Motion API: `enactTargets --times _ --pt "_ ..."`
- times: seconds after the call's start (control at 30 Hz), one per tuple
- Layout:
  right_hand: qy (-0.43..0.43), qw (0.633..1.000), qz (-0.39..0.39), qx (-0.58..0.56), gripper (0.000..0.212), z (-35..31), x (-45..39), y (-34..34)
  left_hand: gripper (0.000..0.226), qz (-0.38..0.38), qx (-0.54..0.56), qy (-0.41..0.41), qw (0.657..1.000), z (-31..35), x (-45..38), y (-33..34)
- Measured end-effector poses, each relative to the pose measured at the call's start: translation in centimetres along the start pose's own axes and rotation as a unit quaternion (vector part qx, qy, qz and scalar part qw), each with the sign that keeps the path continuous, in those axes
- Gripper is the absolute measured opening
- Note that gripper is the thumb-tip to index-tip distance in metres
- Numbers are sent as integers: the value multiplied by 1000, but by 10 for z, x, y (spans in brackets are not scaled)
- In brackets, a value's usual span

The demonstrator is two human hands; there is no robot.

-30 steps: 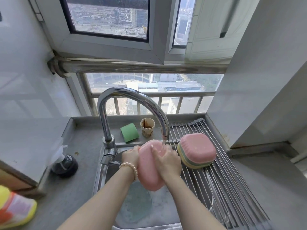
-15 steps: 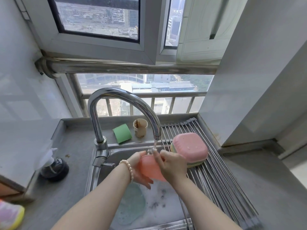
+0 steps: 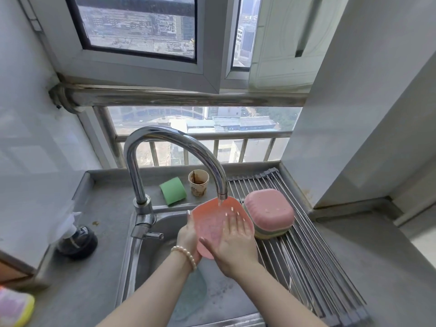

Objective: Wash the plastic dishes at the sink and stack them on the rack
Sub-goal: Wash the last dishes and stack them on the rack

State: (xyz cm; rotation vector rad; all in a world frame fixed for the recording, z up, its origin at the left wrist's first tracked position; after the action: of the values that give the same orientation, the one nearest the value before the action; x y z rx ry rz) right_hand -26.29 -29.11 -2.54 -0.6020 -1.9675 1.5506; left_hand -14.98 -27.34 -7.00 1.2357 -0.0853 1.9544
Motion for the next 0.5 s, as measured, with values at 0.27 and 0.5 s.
enactTargets --times 0.27,0.5 --pt "-62 995 -7 -77 114 -14 -37 -6 74 -251 115 -82 958 8 20 7" --pt "-118 978 -35 -167 60 -38 -37 15 50 -201 166 -60 963 4 18 6"
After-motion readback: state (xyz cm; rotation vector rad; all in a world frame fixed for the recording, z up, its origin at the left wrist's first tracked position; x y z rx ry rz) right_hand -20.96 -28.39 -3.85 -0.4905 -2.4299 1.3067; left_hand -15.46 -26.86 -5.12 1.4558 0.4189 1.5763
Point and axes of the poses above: each hand's wrist, its own x-axis away from the middle knuckle, its own y-axis out of the palm, z = x × y, the point moved 3 cm from there along -x, towards the middle knuckle, and after that the axes turned 15 degrees about -y, right-handed, at the moved point
